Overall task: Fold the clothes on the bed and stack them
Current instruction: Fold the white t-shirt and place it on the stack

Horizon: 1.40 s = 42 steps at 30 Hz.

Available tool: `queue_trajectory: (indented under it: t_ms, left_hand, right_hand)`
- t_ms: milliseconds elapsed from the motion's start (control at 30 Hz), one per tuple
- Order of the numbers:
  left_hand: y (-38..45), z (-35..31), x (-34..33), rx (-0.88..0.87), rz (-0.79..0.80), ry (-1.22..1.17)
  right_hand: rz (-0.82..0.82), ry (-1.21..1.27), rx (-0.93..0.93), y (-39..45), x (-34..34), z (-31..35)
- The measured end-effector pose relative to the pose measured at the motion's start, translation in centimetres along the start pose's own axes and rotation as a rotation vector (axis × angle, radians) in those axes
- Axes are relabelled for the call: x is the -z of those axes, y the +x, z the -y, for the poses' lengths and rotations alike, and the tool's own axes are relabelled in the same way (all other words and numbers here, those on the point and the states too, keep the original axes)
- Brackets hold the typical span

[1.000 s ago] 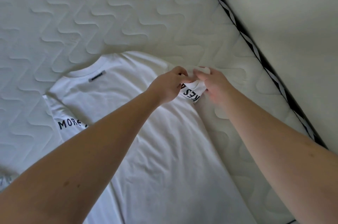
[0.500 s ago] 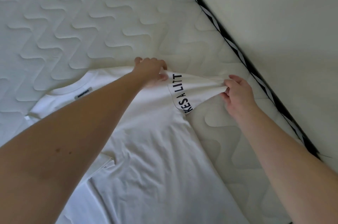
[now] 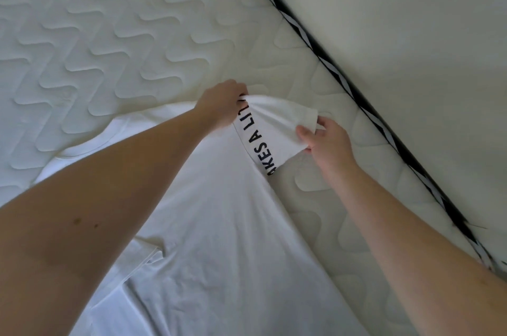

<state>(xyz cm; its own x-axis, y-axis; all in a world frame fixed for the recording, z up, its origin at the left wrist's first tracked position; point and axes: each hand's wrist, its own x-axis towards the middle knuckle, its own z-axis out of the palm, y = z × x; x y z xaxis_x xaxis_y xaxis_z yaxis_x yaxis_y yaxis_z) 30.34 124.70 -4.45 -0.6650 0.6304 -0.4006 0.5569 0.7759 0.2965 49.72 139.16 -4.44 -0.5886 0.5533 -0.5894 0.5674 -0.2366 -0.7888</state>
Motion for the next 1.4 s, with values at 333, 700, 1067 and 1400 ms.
queue_trajectory:
  t_ms: [333, 700, 1067, 1400]
  left_hand:
    - [1.1, -6.7, 0.7, -0.249, 0.245, -0.064]
    - [1.7, -8.9, 2.0, -0.622, 0.411, 0.663]
    - [1.0, -6.0, 3.9, -0.400, 0.192, 0.054]
    - [0.4, -8.9, 0.2, -0.195, -0.073, -0.183]
  right_hand:
    - [0.446, -0.829, 0.326, -2.3, -0.3, -0.6]
    - [0.237, -0.981, 0.494, -4.3, -0.6, -2.0]
    - [0.063, -1.086, 0.573, -5.4, 1.2, -3.3]
    - [0.006, -0.840, -0.063, -5.2, 2.1, -4.9]
